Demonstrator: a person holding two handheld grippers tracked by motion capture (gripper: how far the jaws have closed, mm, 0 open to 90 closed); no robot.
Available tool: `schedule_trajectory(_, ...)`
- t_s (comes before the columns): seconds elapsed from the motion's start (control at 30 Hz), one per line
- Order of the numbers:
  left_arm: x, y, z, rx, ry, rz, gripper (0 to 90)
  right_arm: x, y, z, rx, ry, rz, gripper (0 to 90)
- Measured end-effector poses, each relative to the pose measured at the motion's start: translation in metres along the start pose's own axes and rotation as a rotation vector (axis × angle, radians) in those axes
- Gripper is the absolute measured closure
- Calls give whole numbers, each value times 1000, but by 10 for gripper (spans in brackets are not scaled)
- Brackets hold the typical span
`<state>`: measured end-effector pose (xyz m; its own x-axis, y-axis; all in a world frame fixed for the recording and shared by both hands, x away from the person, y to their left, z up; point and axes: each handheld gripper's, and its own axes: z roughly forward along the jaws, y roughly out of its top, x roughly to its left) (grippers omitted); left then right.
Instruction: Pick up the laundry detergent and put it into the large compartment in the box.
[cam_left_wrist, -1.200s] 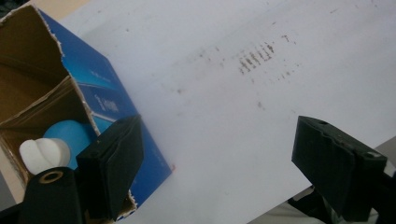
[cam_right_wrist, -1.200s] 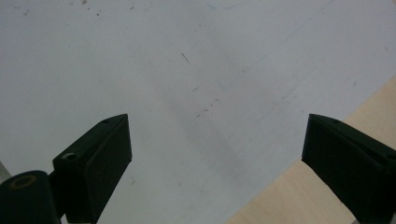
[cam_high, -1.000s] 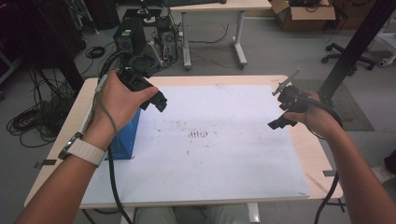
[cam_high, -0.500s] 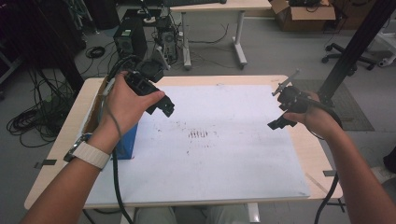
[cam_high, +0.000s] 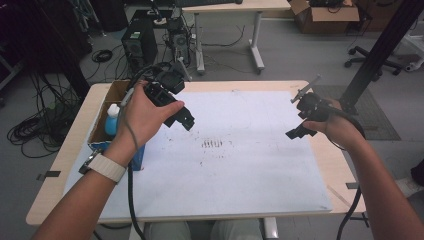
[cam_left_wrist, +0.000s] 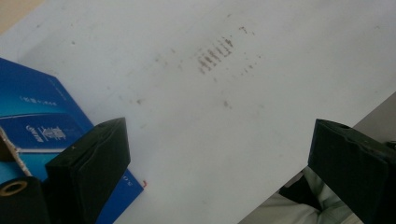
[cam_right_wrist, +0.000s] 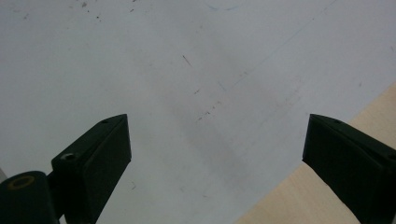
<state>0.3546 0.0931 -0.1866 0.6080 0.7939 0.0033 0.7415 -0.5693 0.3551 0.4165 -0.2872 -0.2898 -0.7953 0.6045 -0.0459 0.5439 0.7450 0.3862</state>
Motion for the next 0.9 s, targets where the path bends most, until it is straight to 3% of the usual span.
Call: schedule_trajectory(0.9,-3,-2,6,-10,-17,4,61,2,-2,2,-5,-2,-3,74)
